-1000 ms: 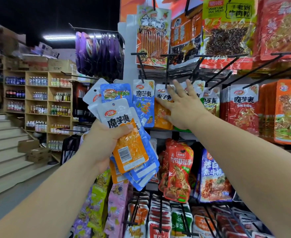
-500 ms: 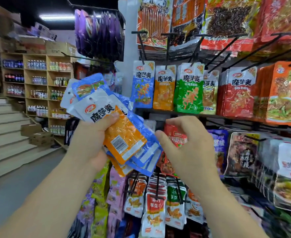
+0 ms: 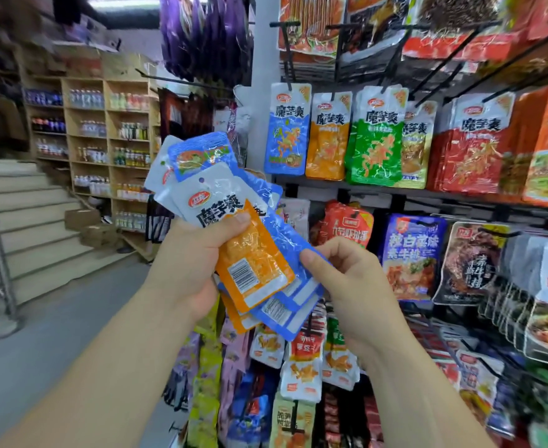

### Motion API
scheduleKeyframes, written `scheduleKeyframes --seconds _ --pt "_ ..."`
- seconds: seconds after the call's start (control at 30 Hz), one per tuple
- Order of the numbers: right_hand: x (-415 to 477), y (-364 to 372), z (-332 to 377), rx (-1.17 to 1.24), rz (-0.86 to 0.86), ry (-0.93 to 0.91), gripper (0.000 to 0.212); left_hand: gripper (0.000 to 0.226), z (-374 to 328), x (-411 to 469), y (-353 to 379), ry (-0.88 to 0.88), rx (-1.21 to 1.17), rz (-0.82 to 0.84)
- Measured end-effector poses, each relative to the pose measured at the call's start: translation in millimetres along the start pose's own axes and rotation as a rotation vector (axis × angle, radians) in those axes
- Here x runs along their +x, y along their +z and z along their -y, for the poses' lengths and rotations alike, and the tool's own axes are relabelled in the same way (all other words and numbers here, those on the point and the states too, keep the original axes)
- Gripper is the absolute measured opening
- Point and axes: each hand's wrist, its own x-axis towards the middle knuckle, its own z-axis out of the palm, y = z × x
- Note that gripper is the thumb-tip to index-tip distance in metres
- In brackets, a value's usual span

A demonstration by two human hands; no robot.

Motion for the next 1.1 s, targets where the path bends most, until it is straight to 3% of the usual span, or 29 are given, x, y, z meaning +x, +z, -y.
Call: scheduleKeyframes --seconds 0.4,0.73,0.97,1.1 --pt "-0.5 -1.6 -2.7 -0.034 -0.228 -0.056 0.030 0.021 1.0 -7.6 15.7 -0.024 0.023 0.031" --pt "2.7 -22.5 2.1 -0.279 -0.546 -0.354 0.021 0.021 -1.7 -10.8 17.4 -0.023 0.057 0.009" --pt "-8.5 -14.4 1.9 -0.432 0.007 -0.481 0.026 0.024 -6.7 -6.7 24.4 0.057 0.129 -0.012" --pt "-10.6 -9.2 -0.5 -0.494 0.208 -0.484 0.038 0.023 -7.3 -8.7 30.3 0.092 0.142 0.004"
